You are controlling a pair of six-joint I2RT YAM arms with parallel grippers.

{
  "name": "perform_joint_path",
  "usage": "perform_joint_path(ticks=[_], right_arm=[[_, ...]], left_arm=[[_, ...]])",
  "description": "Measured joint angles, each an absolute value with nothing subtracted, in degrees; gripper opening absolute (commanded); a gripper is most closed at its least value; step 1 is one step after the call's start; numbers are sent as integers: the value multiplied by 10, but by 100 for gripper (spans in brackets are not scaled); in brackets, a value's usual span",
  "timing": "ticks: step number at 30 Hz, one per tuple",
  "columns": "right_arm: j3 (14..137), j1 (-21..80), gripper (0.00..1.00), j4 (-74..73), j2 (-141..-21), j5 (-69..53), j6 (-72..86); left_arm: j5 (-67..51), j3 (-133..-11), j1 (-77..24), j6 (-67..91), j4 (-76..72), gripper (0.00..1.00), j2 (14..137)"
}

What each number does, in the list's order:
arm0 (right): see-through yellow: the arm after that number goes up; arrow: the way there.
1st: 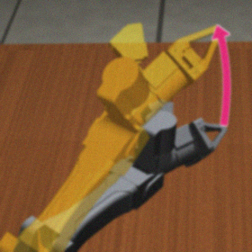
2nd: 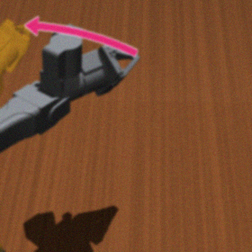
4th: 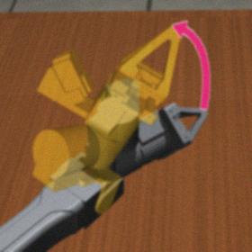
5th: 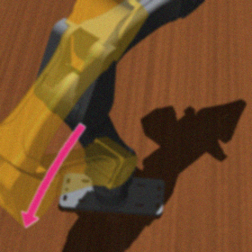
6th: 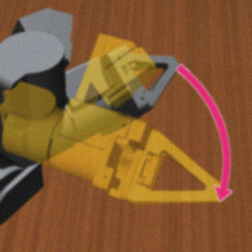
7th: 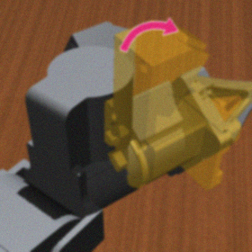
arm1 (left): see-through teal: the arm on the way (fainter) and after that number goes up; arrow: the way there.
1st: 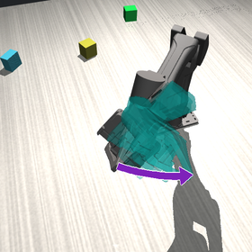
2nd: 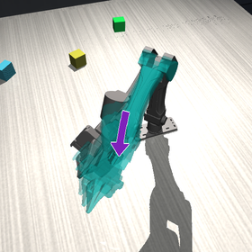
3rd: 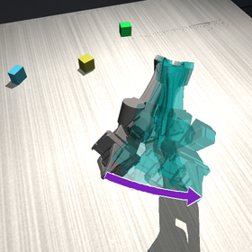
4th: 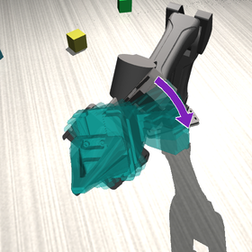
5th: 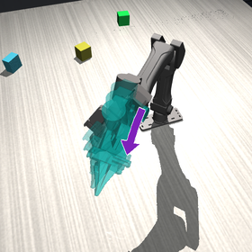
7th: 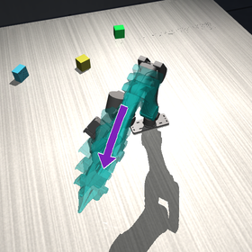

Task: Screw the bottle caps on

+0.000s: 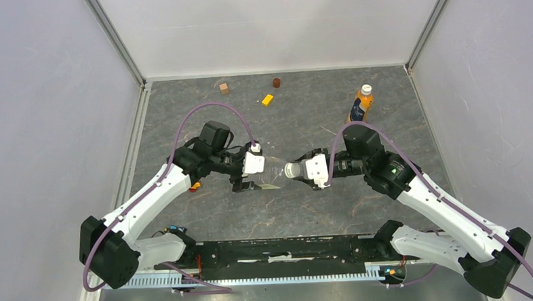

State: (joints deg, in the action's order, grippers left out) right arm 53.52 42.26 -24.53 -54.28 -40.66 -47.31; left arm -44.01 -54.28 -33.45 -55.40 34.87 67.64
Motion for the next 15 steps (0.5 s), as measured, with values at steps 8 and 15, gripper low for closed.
perform_joint_path(ticks=[8,15], right_arm=[[535,423,26,-241,-548,-403,-458],[535,423,0,-202,-578,-388,-378]], left_arm=[[-437,-542,-335,-554,348,24,675],[-380,-455,-338,-522,226,23,618]])
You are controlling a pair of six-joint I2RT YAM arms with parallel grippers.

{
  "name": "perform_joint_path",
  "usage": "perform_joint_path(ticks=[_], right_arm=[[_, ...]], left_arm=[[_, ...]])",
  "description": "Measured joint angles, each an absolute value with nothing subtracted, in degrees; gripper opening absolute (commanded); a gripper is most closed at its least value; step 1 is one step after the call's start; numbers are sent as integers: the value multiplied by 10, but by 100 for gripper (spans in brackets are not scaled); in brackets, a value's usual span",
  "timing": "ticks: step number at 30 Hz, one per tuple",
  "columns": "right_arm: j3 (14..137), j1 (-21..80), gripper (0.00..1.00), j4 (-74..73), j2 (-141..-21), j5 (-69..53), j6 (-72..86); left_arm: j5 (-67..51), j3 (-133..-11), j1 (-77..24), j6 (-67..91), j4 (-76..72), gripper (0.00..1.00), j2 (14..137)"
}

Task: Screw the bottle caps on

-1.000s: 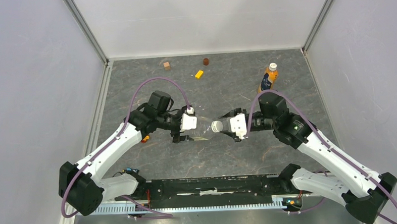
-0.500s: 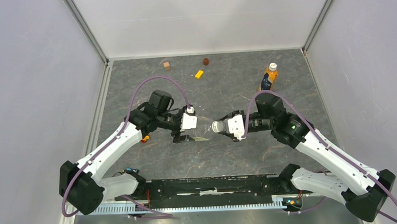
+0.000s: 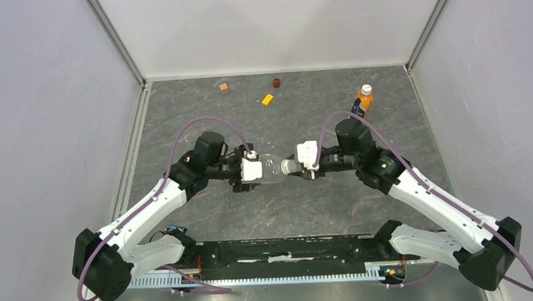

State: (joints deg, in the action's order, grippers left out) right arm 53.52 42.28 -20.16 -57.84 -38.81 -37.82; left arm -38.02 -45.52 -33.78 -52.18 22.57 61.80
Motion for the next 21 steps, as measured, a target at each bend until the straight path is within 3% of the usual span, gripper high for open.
perform_joint_path(ticks=[11,14,17,21], right_arm=[[560,417,0,-134,-673,-277,-96],[568,416,32,-119,-672,-249,-57],[573,417,58,-106,-660,-236,-51],[573,419,75,-104,-629,-237,-85]], left_arm=[[-150,-335,-418,-514,-14,22,593],[-108,-330,-433,-514,-44,23,593],[-93,-331,-435,-497,-65,23,593],[-110,-332,-416,-429,-73,23,593]])
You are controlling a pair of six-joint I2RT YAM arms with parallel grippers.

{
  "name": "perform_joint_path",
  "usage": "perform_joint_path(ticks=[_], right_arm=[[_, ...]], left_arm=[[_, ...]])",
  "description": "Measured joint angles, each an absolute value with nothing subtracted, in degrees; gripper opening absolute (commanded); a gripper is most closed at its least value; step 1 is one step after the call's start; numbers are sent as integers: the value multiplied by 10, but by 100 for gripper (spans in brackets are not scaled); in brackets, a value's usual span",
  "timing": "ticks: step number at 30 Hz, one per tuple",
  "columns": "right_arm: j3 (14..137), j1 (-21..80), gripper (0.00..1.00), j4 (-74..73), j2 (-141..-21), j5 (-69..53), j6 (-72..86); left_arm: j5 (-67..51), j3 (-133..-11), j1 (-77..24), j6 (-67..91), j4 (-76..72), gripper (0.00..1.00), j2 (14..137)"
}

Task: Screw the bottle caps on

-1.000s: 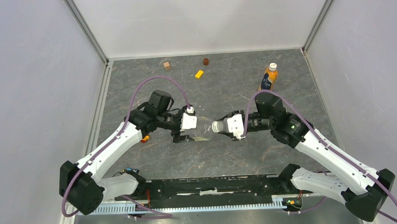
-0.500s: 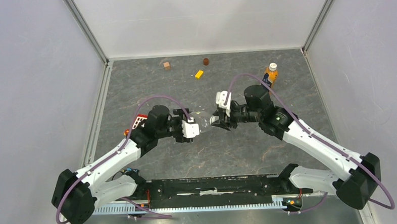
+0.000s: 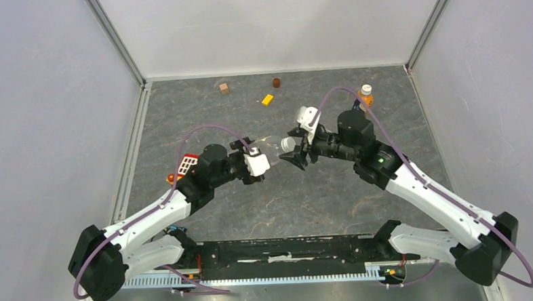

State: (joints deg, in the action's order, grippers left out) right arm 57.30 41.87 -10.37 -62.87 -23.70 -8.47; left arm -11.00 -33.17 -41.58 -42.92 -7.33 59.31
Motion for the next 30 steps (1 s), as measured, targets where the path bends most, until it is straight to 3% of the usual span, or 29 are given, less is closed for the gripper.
perform_joint_path(ticks=[4,10,20,30], right_arm=[[548,412,81,-66,-575,-262,-130],[471,347,80,51,-504,-378,-131],[401,330,76,299,-526,-480,-1],[399,330,70,418,-569,-522,65]], left_arm=[[-164,-324,-387,-358,-94,24,592],[-271,-263,-361,-282,-182,25,579],[-398,-253,-357,-193,-348,25,600],[-441,-272,-357,-173,-377,25,614]])
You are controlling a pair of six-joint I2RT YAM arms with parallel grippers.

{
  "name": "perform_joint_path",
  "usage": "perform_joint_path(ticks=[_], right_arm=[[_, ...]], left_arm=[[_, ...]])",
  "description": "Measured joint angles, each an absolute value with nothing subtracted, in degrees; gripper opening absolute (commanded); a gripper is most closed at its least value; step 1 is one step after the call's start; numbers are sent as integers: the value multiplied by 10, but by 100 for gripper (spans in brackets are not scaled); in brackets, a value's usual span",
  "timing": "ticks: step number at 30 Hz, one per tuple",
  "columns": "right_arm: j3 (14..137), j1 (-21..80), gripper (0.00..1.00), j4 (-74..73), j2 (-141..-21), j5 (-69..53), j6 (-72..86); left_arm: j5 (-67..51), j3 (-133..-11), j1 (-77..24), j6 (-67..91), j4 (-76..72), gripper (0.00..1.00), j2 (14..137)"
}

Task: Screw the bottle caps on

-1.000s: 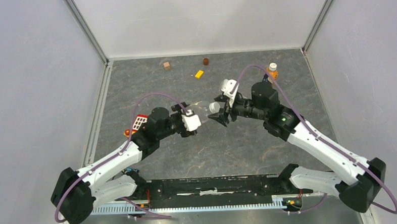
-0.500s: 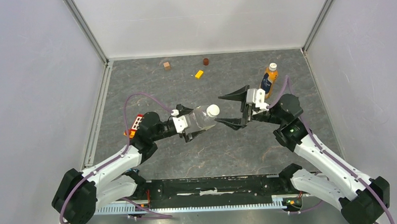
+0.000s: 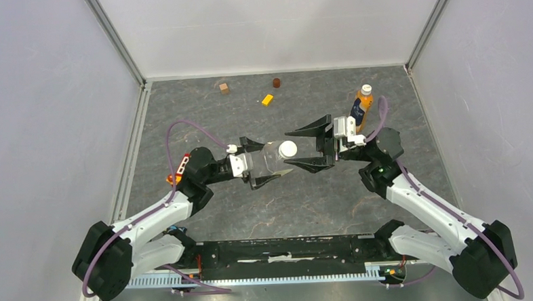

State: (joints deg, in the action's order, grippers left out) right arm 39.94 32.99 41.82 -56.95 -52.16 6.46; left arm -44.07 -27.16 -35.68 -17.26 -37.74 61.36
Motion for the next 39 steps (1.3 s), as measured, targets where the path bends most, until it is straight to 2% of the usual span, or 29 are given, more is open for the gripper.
perform_joint_path(ticks=[17,24,30,34,39], right_arm=[[404,330,57,451,-591,-543,79],[415,330,41,462,-604,-548,83],[422,329,42,464,-613,-555,84],[428,329,53,457,-615,-557,77],[433,329,57,438,-614,-556,53]], left_arm=[[-442,-284,-357,-169,-376,24,628],[-453,-289,-357,-167,-373,24,636],[-452,-298,-354,-163,-363,24,642],[-451,-304,-353,-163,-358,24,644],[-451,-309,-353,-163,-357,24,649]])
